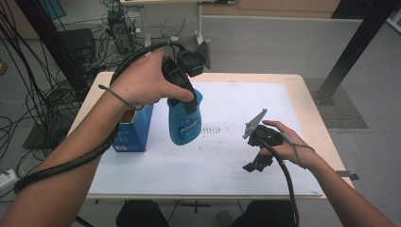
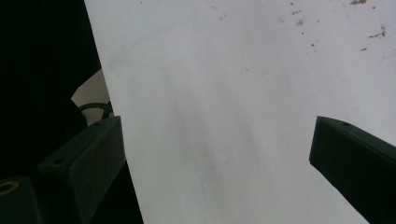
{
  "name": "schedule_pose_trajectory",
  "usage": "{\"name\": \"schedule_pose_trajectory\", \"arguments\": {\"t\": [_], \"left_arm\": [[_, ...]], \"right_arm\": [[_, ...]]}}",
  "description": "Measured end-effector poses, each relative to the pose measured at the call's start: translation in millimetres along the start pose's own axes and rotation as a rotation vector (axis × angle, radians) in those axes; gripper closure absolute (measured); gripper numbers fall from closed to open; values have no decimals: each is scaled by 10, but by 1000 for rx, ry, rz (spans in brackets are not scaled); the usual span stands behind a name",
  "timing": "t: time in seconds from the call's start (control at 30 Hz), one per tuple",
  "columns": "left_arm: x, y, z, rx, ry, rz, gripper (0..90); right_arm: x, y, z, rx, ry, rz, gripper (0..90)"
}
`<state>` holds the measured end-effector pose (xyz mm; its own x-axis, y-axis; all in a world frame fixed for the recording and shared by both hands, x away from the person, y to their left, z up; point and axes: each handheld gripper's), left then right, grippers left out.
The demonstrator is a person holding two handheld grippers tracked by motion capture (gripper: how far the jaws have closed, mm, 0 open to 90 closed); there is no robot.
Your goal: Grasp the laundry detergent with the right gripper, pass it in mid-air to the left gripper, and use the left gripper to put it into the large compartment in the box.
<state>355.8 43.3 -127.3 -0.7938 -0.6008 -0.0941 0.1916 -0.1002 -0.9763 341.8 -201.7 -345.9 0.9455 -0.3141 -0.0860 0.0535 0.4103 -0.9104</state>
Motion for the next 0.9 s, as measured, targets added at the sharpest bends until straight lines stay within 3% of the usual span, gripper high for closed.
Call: {"name": "schedule_pose_trajectory", "arguments": {"t": [0.17,0.2,0.67,0.9], "left_arm": [[-82,-78,44,-2,-45,17,377],[-115,-102,53,4,-70,17,377],[-304,-433,158,23,-164,50,377],[-485,-634,141,44,-225,60,377]], "right_arm": [[32,32,-22,14,12,8,35],[33,38,-24,14,11,7,37],[39,83,-20,30,19,-3,35],[33,76,-2,40,22,-10,35]]}}
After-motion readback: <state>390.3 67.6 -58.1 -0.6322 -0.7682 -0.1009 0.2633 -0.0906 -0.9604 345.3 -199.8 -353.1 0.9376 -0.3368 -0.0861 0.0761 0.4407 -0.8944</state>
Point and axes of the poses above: each handheld gripper's, and its own axes: y roughly forward along the jaws, z roughly out of its top, x roughly to its right
